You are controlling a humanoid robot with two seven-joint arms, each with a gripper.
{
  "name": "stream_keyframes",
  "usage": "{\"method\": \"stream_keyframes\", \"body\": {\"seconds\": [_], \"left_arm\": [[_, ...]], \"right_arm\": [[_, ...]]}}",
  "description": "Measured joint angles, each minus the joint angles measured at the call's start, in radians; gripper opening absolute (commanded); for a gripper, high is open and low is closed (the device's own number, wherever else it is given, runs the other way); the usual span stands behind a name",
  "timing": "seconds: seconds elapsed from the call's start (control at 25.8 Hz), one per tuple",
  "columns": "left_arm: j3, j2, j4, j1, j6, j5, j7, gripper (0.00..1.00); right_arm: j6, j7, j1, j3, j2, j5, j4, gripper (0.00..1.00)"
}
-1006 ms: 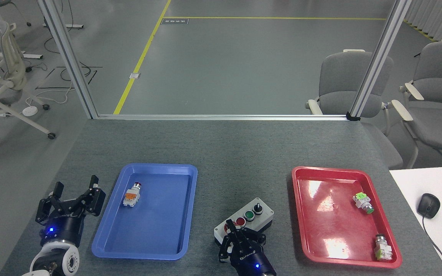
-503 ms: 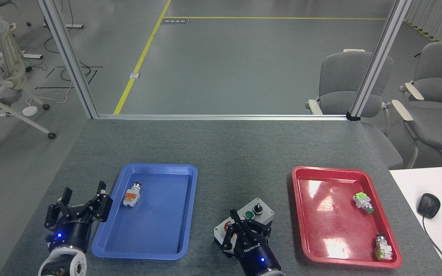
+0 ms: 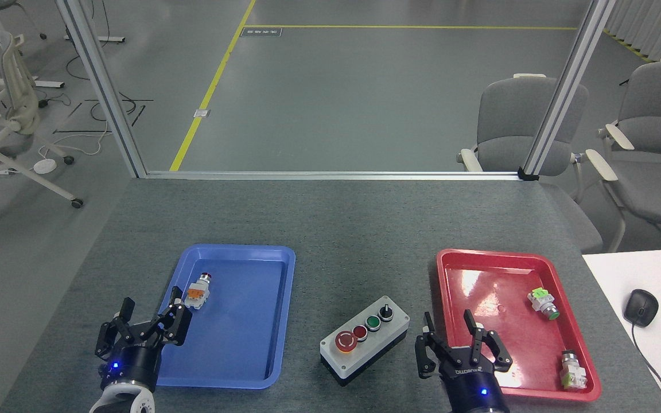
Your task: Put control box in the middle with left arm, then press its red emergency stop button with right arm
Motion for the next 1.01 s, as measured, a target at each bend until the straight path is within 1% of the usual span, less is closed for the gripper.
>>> {"method": "stream_keyframes", "body": {"seconds": [0.15,0.35,0.7,1.01], "left_arm": [[0.0,-0.002,0.001,0.0,0.0,0.003,0.0,0.99],[0.0,-0.002,0.002,0.0,0.0,0.004,0.0,0.99],[0.0,-0.002,0.002,0.0,-0.001,0.004,0.001,0.99],[0.0,-0.002,0.002,0.0,-0.001,0.004,0.001,0.99]], "right_arm": [[-0.001,0.007,0.024,-0.046,-0.02,-0.007,-0.017,0.98],[0.001,0.011,0.034,-0.065,-0.025,-0.039,-0.03,0.98],[0.005,0.0,0.028,-0.068,-0.035,-0.067,-0.041,0.98],[0.01,-0.001,0.002,-0.067,-0.045,-0.087,-0.041,0.98]]}}
